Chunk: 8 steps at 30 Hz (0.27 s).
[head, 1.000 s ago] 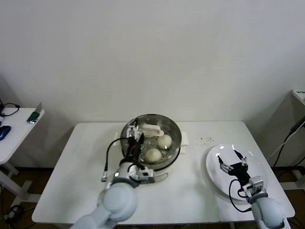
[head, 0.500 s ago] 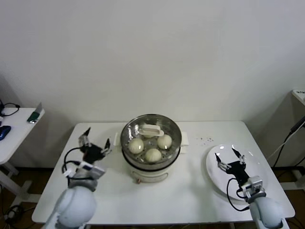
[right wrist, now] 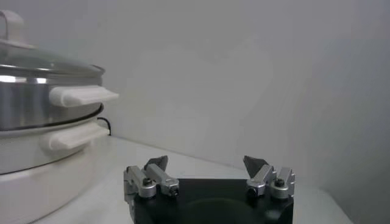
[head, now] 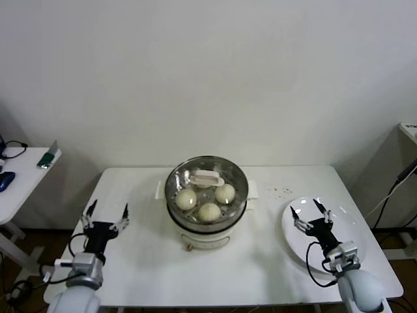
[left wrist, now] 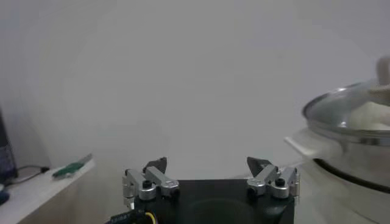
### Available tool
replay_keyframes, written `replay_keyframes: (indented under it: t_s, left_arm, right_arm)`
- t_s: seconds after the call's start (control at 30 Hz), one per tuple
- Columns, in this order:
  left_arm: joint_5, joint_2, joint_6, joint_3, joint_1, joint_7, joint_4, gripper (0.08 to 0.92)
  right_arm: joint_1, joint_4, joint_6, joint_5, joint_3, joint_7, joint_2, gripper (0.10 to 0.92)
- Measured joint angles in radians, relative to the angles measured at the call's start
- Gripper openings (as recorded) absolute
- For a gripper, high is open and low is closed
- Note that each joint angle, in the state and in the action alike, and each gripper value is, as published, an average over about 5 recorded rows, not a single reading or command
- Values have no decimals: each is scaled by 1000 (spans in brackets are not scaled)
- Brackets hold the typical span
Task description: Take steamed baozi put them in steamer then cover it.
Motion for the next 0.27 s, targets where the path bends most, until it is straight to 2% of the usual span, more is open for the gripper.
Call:
replay_keyframes:
  t_s: [0.27]
  left_arm:
    - [-47,-37,-100,-29,26,5,50,823]
  right_arm:
    - [8,-10,17,7,-8,-1,2,823]
